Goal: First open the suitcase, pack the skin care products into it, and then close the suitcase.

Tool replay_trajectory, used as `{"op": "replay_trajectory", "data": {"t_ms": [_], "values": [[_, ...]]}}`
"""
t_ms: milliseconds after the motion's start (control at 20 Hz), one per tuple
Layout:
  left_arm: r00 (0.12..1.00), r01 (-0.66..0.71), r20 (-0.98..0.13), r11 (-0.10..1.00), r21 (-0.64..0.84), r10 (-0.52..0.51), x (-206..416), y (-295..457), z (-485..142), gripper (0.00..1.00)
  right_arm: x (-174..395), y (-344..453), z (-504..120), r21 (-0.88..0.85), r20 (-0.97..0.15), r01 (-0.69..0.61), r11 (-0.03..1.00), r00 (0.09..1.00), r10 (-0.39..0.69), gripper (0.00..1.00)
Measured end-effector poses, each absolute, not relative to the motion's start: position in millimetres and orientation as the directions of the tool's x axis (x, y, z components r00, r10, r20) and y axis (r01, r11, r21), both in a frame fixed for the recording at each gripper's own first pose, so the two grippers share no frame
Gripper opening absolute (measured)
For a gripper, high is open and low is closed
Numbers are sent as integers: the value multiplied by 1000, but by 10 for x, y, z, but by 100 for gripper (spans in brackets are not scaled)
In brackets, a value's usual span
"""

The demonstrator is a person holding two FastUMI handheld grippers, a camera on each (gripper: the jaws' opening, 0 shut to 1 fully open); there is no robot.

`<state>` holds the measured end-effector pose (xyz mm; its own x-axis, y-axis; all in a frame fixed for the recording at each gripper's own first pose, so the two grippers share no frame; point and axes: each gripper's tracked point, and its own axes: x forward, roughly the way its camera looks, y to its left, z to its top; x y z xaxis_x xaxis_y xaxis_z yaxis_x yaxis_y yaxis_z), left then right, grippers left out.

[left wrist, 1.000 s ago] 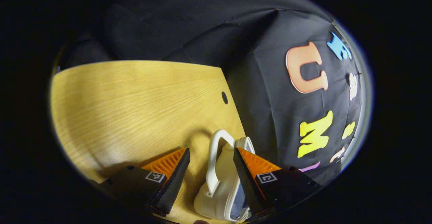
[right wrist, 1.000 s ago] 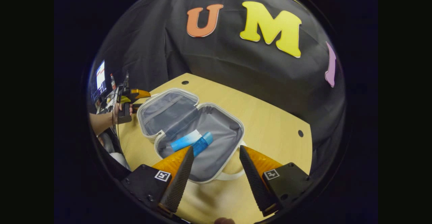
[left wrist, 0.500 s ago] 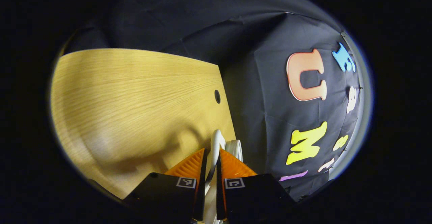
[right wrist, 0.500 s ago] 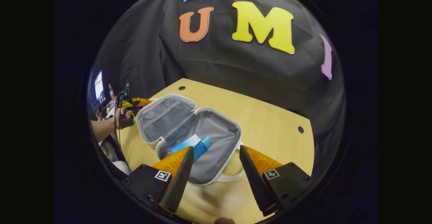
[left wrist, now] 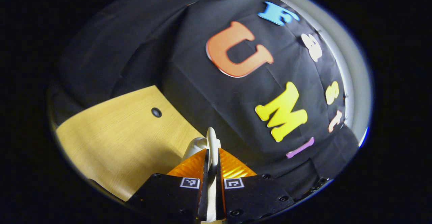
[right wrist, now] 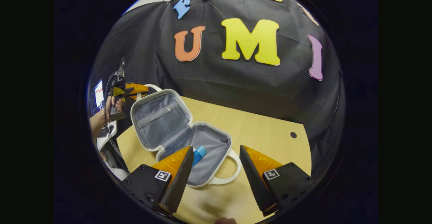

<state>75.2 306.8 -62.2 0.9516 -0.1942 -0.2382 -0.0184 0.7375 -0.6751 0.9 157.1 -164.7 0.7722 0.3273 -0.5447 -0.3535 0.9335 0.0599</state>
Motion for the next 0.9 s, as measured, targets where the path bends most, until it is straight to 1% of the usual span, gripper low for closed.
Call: {"op": "replay_trajectory", "data": {"t_ms": [150,300,400,500,650,800,850,900], "values": [[951,60,-210,803,-593,-226,665,2348,-277,12,-98,1270,-1584,47,-526,-324,945,796,299,81],[950,105,-227,904,-415,-215,676,1722,-274,12,-191,892,-1583,38,-519,-272,962,817,252,81],[946,141,-240,941,-306,-220,604,1272,-311,12,-260,618,-1583,37,-519,-228,973,828,214,81],[924,202,-277,952,-228,-263,661,761,-472,12,-312,379,-1554,15,-516,-197,980,838,177,81],[900,265,-327,957,-115,-288,784,173,-883,12,-380,58,-1488,-22,-498,-166,986,857,133,81],[866,317,-388,946,-63,-316,945,-271,-1314,12,-470,-192,-1519,-41,-507,-141,989,856,101,81],[853,329,-410,942,-60,-324,983,-291,-1465,12,-499,-271,-1558,-45,-516,-135,990,851,93,81],[843,335,-431,941,-51,-323,1000,-358,-1591,12,-545,-342,-1605,-47,-527,-126,991,846,83,79]]}}
